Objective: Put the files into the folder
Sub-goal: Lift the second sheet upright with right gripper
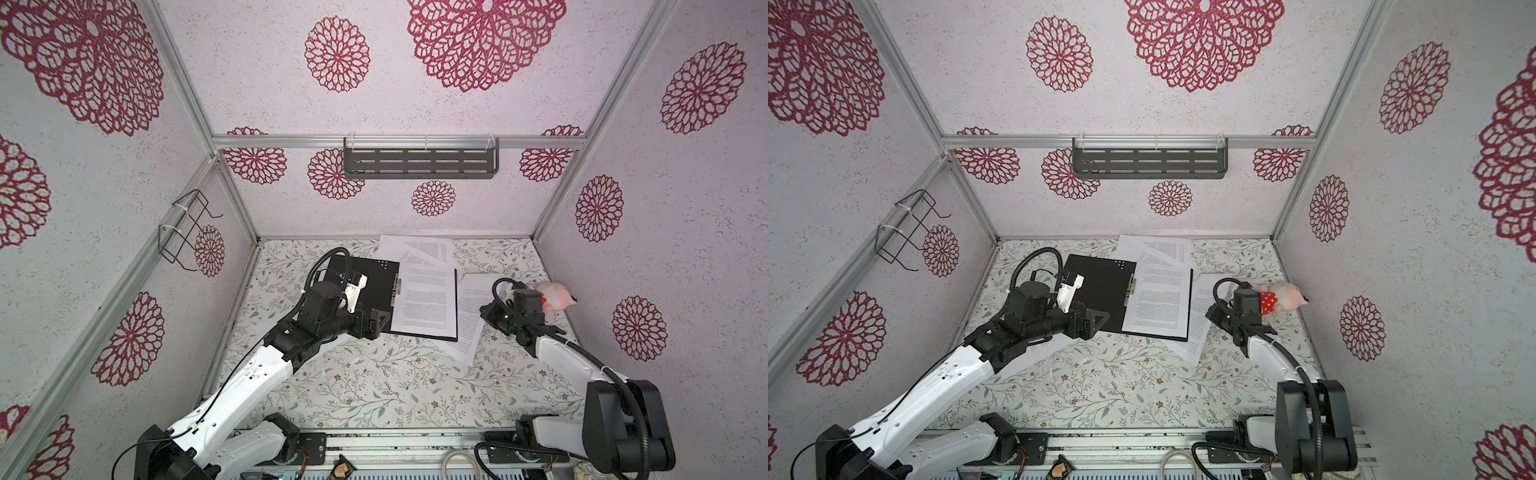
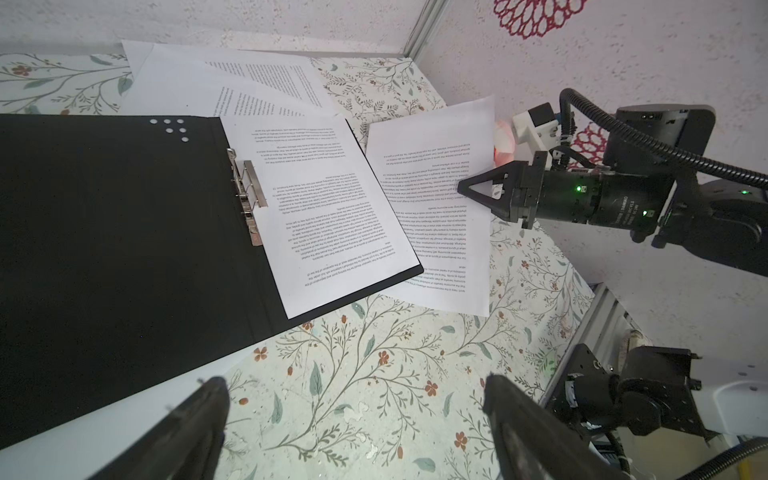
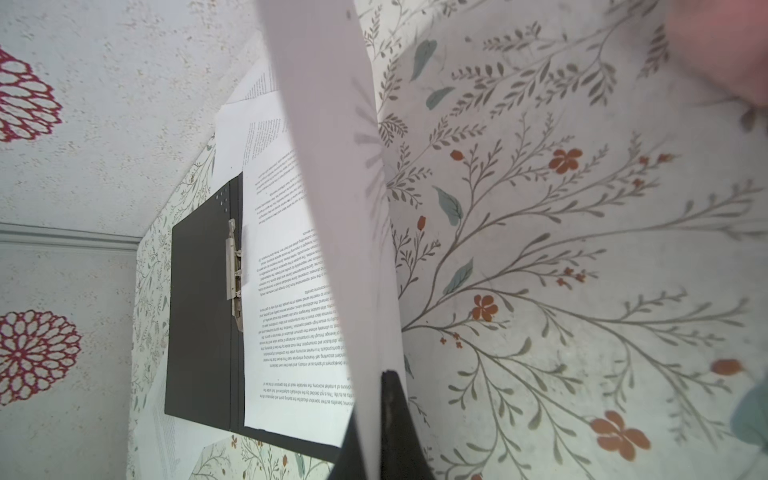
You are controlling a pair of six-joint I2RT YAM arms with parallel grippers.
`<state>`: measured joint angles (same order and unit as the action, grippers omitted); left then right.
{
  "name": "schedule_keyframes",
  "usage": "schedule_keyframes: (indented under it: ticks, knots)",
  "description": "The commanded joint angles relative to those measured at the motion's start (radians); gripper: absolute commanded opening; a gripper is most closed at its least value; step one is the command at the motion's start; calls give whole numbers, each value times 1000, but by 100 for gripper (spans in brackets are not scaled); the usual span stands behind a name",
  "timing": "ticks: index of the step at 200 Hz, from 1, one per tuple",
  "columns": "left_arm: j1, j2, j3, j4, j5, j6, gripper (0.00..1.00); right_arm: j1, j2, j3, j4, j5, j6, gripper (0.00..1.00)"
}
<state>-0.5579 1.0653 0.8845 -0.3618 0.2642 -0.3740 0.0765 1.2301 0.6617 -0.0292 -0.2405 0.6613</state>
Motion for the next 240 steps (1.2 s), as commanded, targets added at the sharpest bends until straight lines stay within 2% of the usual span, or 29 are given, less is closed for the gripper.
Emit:
schedule_keyframes:
  ticks: [1, 45, 93, 133, 172, 213, 240]
  knots:
    - [6, -13, -7, 38, 24, 3, 99, -5, -77, 109, -233, 36, -123, 0]
    - [6, -20, -2, 36, 29, 4, 98, -4, -100, 325, -443, 18, -212, 0]
    - [5, -37, -5, 34, 24, 5, 99, 18, -41, 529, -537, -35, -263, 0]
    - [6, -40, -2, 27, 14, 11, 99, 90, 49, 671, -549, -74, -260, 0]
    - [4, -56, -7, 26, 2, 14, 99, 206, 181, 814, -566, -108, -271, 0]
    - [4, -53, -4, 20, 3, 15, 99, 245, 258, 866, -483, -236, -213, 0]
    - [3, -60, -5, 20, 1, 17, 99, 243, 294, 878, -485, -232, -224, 0]
